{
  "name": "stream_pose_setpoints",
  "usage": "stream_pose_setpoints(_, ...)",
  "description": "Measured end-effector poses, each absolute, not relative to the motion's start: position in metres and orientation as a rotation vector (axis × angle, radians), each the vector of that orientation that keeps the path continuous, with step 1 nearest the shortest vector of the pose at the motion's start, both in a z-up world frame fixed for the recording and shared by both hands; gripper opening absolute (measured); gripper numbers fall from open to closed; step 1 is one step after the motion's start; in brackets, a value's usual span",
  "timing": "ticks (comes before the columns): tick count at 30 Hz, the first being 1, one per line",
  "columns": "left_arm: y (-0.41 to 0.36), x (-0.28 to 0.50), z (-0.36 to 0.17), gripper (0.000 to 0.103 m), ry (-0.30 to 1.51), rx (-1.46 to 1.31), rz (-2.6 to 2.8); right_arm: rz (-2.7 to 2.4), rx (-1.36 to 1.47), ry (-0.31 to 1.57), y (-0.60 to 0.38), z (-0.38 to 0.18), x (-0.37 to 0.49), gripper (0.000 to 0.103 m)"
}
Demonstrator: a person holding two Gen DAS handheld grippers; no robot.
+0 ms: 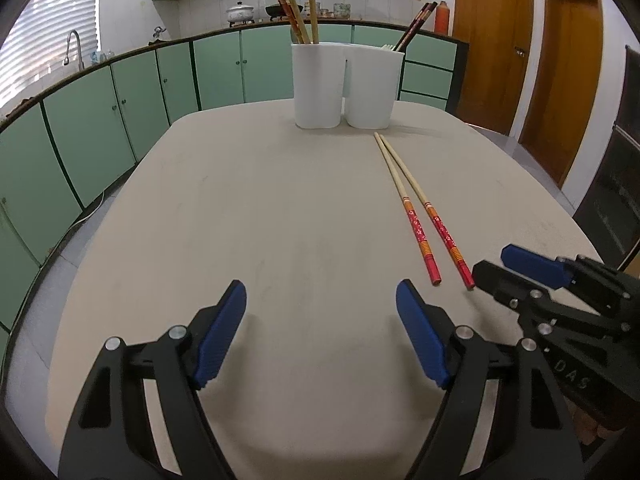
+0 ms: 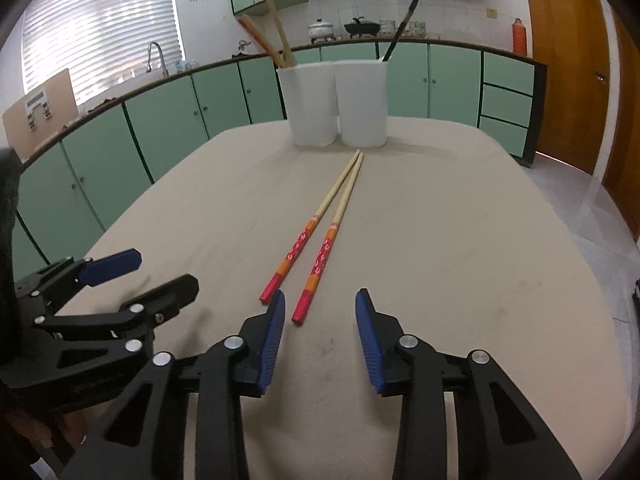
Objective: Organize utensils
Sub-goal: 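Close the right tool on a red-patterned chopstick while the left tool closes on the other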
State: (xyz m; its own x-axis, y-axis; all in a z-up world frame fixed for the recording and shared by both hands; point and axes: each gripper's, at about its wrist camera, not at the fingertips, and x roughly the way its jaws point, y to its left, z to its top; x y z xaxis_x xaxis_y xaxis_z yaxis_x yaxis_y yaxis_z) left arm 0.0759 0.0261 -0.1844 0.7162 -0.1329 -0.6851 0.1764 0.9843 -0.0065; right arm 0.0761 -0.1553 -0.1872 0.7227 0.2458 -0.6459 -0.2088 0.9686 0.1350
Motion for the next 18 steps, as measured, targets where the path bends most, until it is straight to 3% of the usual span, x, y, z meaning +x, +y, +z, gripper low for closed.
stream_pose_setpoints(12,0.0335,0.0776,-0.1838,0.075,0.737,0.032,-0.177,0.228,0.016,0.743,-0.1461,-0.1928,0.0810,0.026)
stream_pose_setpoints(16,0.0317,0.0789,-0.1834,0.075,0.736,0.030,-0.180,0.223,0.018,0.741,-0.1486,-0.1940,0.0826,0.010)
stream_pose_setpoints(18,0.0289,0.0794,-0.1826,0.075,0.735,0.033,-0.185,0.228,0.025,0.742,-0.1511,-0.1940,0.0826,0.008)
